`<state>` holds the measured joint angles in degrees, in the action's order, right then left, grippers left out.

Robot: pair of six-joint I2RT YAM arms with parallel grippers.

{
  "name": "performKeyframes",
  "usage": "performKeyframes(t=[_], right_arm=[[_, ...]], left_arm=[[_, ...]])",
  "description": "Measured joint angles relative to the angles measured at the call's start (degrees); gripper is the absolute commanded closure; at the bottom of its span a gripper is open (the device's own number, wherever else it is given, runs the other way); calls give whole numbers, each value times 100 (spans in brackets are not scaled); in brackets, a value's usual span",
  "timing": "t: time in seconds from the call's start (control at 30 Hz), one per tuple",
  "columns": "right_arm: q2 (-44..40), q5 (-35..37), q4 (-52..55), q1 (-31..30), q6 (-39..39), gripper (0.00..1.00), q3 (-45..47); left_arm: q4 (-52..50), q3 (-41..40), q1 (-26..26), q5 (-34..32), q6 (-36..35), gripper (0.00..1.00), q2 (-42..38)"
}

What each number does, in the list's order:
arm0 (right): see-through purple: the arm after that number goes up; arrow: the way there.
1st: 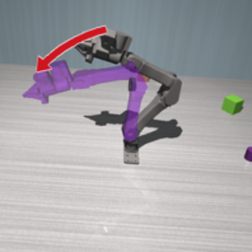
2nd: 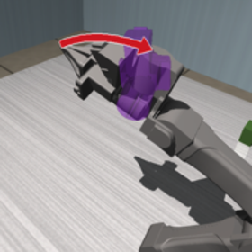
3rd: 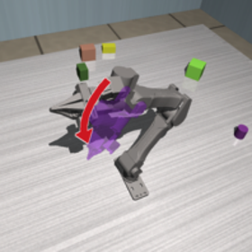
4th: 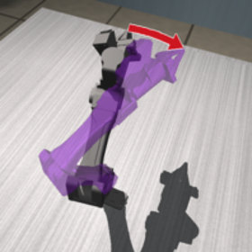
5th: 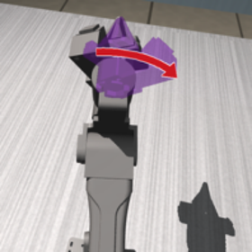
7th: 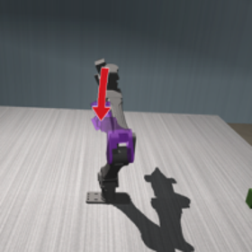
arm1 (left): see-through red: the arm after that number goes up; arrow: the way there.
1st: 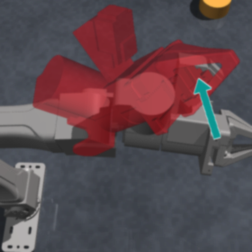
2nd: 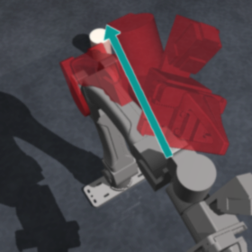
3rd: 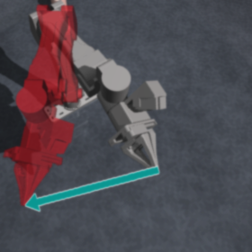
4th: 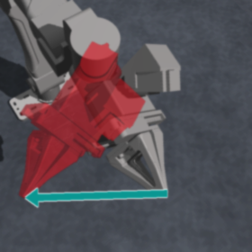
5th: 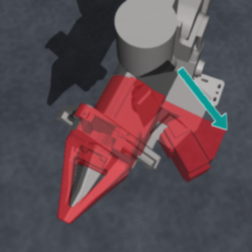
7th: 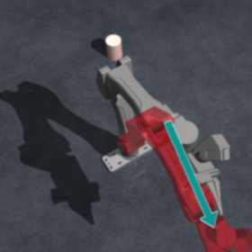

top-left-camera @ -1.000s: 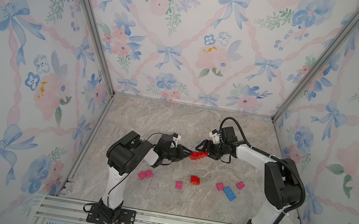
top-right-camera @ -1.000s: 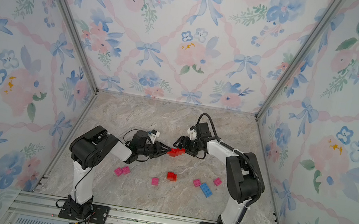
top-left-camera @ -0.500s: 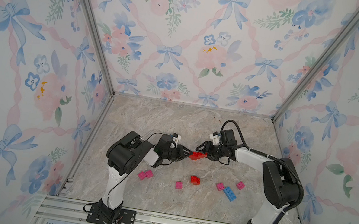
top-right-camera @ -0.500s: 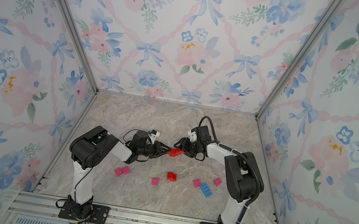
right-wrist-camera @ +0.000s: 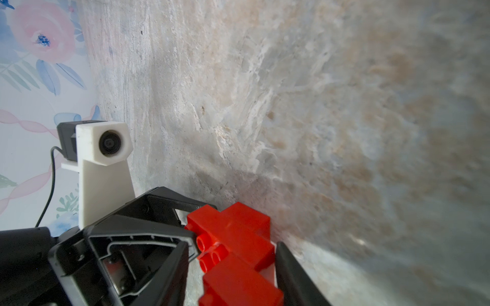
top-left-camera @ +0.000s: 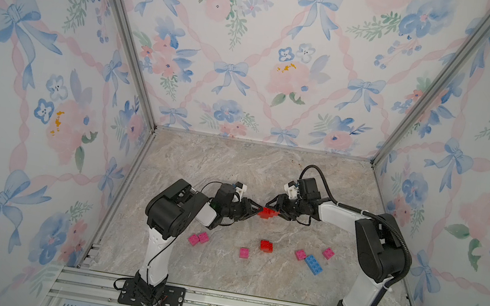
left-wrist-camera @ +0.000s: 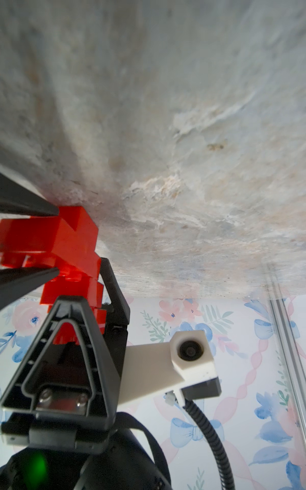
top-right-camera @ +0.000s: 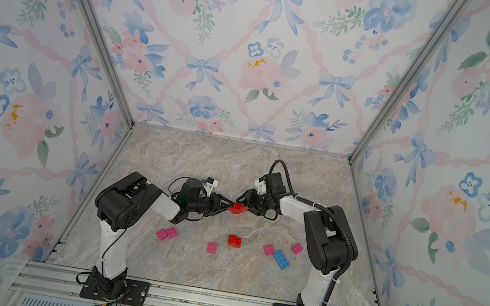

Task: Assemble the letter v with lego
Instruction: Assemble the lego brick with the lego brick, then adjust the lego brick at the center of the board.

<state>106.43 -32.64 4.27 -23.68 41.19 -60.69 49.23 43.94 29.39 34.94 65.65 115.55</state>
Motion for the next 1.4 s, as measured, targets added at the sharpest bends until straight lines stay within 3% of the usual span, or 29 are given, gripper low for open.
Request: performKeyframes(t=[0.23, 0.6, 0.7, 0.9, 1.1, 1.23, 1.4], right_arm=[[0, 9, 44, -4, -4, 54, 11], [0, 9, 164, -7, -24, 57, 9], [0, 11, 173, -7, -24, 57, 9], [-2, 33, 247, -7, -28, 56, 9], [-2, 103, 415, -17, -114, 55, 7], [-20, 138, 481, -57, -146, 55, -9], [-26, 146, 527, -107, -175, 53, -24]], left_arm=[[-52, 0, 0, -50, -2, 57, -11], [-323, -131, -17, -103, -103, 34, -498], [-391, -197, -59, -103, -155, 35, -802], [-1095, -238, -79, -168, -815, 50, -1591], [-2140, -208, 608, -321, -1816, 59, -2127], [-2885, -96, 1108, -496, -2341, 60, -2135], [-3309, -28, 1213, -721, -2599, 58, -2031]])
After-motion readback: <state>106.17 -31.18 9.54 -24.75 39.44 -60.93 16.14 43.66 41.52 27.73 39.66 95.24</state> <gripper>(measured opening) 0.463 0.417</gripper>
